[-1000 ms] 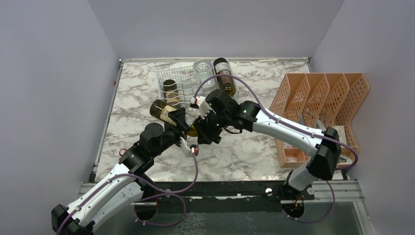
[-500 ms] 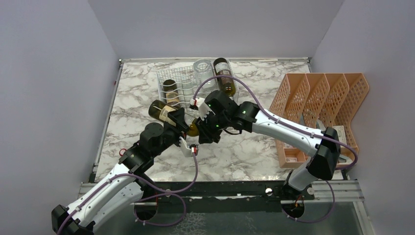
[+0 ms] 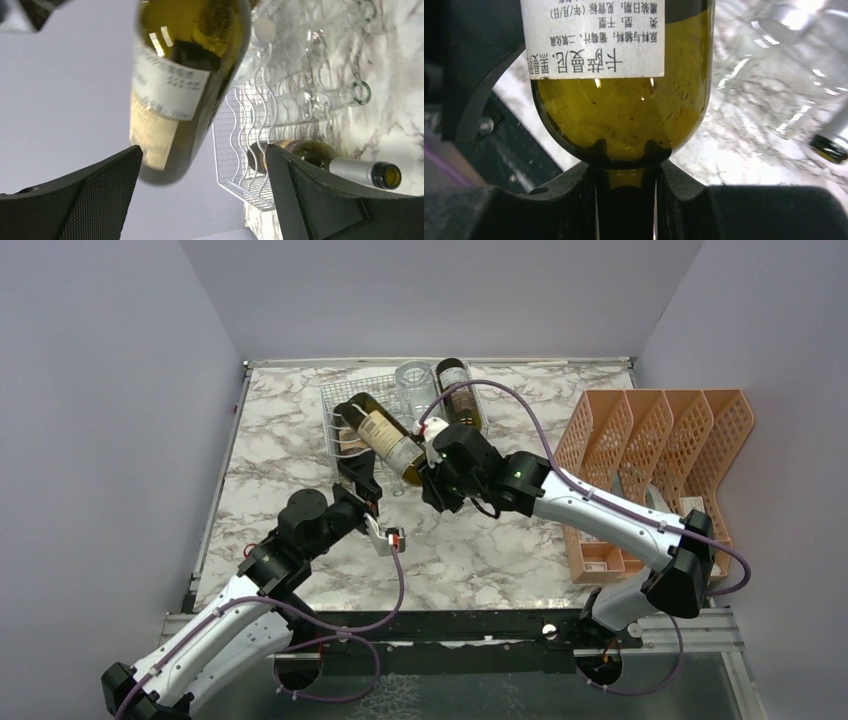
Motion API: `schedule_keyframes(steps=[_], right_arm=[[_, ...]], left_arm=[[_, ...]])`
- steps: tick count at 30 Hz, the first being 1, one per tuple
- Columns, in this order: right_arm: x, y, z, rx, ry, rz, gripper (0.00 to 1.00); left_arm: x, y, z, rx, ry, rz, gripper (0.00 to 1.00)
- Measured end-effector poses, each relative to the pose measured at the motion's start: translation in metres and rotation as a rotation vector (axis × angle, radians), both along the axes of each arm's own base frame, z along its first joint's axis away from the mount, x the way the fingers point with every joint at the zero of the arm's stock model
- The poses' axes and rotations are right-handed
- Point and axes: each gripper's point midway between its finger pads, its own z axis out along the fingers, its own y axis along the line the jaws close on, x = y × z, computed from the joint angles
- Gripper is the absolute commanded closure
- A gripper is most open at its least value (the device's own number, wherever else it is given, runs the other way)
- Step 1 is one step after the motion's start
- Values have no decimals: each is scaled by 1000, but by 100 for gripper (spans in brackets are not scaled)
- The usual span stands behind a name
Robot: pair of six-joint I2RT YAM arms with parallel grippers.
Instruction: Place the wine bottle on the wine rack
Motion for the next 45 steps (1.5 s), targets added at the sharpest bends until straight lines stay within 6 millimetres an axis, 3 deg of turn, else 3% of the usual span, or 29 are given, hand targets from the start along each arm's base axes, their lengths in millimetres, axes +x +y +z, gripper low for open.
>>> schedule_keyframes(steps=[4, 9, 15, 22, 27, 32, 40, 45], right_arm=[[21, -10, 5, -15, -71, -115, 99], [36, -14, 11, -20, -110, -207, 99], [53, 7, 13, 28, -104, -274, 99], [63, 32, -12, 74, -27, -348, 99], [71, 50, -33, 84, 29, -399, 99], [83, 63, -46, 106, 70, -453, 99], [98, 76, -58, 136, 120, -513, 98], [111, 78, -67, 138, 147, -540, 94]], left_arm=[[-1, 1, 29, -132, 34, 30, 1], [2, 15, 79, -456, 75, 133, 1], [-5, 40, 134, -884, 143, 217, 1], [-15, 80, 178, -1410, 214, 292, 1], [-11, 95, 173, -1651, 307, 389, 1], [-6, 95, 160, -1757, 425, 483, 1], [-8, 86, 124, -1724, 576, 591, 1], [-20, 80, 118, -1715, 660, 558, 1]])
